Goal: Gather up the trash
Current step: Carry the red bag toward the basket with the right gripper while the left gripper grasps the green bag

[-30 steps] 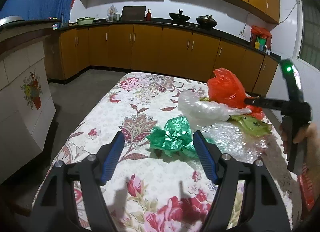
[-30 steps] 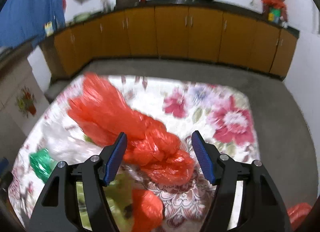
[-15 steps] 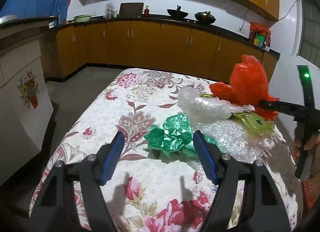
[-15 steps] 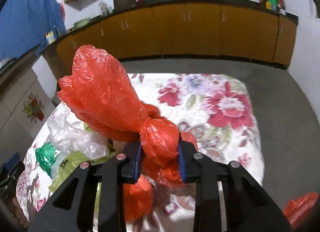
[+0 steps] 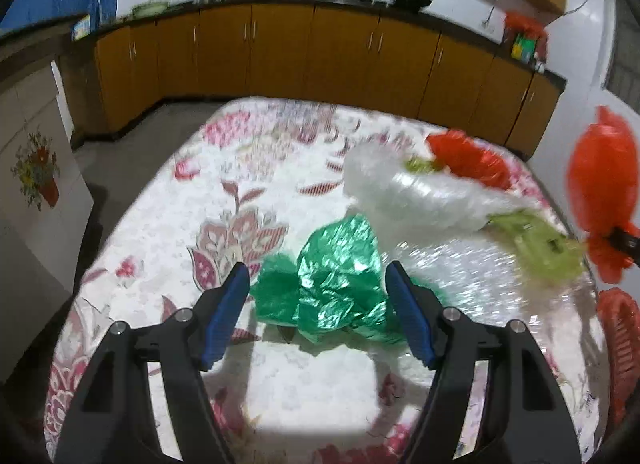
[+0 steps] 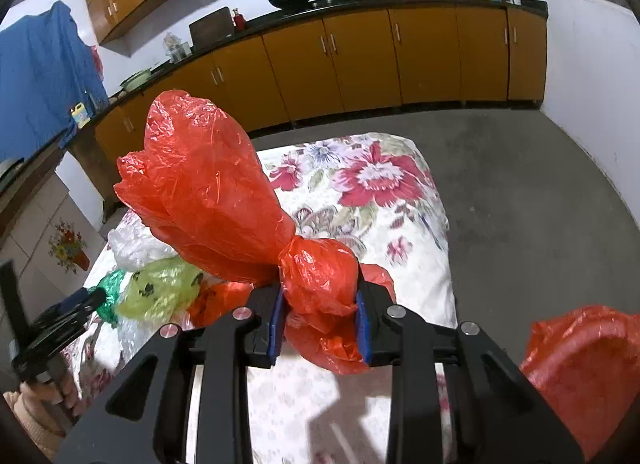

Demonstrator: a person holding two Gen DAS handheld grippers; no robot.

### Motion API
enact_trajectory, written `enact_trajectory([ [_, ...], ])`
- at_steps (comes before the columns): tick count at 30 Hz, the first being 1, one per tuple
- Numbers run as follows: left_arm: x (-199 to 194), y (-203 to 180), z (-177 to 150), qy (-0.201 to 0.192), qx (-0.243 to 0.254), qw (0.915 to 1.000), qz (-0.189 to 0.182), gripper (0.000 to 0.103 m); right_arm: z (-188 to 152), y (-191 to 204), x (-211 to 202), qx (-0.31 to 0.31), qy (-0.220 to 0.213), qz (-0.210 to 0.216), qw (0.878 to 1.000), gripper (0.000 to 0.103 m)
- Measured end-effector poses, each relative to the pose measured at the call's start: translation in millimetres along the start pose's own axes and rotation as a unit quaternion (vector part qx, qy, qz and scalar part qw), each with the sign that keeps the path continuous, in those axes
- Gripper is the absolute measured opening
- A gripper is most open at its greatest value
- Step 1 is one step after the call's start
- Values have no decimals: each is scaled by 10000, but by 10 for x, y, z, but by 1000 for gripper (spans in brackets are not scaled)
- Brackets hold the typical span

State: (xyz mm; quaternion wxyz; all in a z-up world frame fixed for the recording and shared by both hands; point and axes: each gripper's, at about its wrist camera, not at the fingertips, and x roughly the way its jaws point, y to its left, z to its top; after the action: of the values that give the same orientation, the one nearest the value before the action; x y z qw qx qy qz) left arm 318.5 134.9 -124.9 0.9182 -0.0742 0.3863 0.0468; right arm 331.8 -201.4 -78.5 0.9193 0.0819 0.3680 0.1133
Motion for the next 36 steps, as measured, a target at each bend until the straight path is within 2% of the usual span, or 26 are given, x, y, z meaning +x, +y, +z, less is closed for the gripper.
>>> enact_trajectory([
  [1, 52, 18, -12, 83, -25, 10000, 16, 69, -23, -9, -24, 0, 6, 2, 10000, 29],
  [4, 154, 61, -50, 264, -120, 9996, -73, 52, -68, -13, -65, -8, 12, -10, 10000, 29],
  [6, 158, 52, -71, 275, -73, 9995, -158, 27, -110, -2, -92, -29, 21, -23, 10000, 29],
  [9, 114, -21, -121, 233, 179, 9994, -165, 5, -164, 15, -136, -25, 31, -3, 10000, 29],
  [13, -36, -42, -190, 89, 377, 9992, -59, 3, -217, 31, -246, 3, -18, 35, 10000, 29],
  [17, -253, 57, -244, -69, 371, 9993, -79, 2, -261, 48, -387, 12, -93, 61, 9999, 29],
  [20, -371, 101, -246, -246, 351, 9990, -81, 5, -290, 57, -434, 30, -94, 91, 9999, 29],
  [22, -407, 109, -224, -309, 252, 9991, -150, 27, -310, 62, -451, 22, -92, 93, 9999, 29],
  [23, -425, 103, -204, -361, 178, 9990, -182, 47, -319, 67, -464, 12, -96, 88, 9999, 29],
  [24, -437, 85, -188, -419, 157, 9988, -180, 55, -326, 67, -474, 4, -101, 83, 9999, 29],
  [26, -394, 5, -152, -392, 261, 9988, -125, 57, -330, 55, -487, 16, -101, 81, 9999, 29],
  [30, -120, -44, -161, 122, 269, 9995, -62, 61, -349, 22, -495, 62, -78, 84, 9999, 29],
  [32, -39, -32, -192, 218, 173, 9995, -113, 61, -364, 9, -492, 59, -63, 67, 9999, 29],
  [33, -29, -35, -194, 217, 172, 9995, -127, 54, -372, -3, -483, 70, -49, 62, 9999, 29],
  [34, -19, -51, -189, 231, 213, 9993, -213, 45, -387, -7, -484, 86, -40, 62, 9999, 29],
  [35, -4, -71, -197, 254, 268, 9990, -256, 24, -404, -13, -482, 98, -33, 64, 9999, 29],
  [36, 9, -111, -210, 265, 379, 9986, -273, 11, -404, -13, -474, 114, -21, 66, 9999, 29],
])
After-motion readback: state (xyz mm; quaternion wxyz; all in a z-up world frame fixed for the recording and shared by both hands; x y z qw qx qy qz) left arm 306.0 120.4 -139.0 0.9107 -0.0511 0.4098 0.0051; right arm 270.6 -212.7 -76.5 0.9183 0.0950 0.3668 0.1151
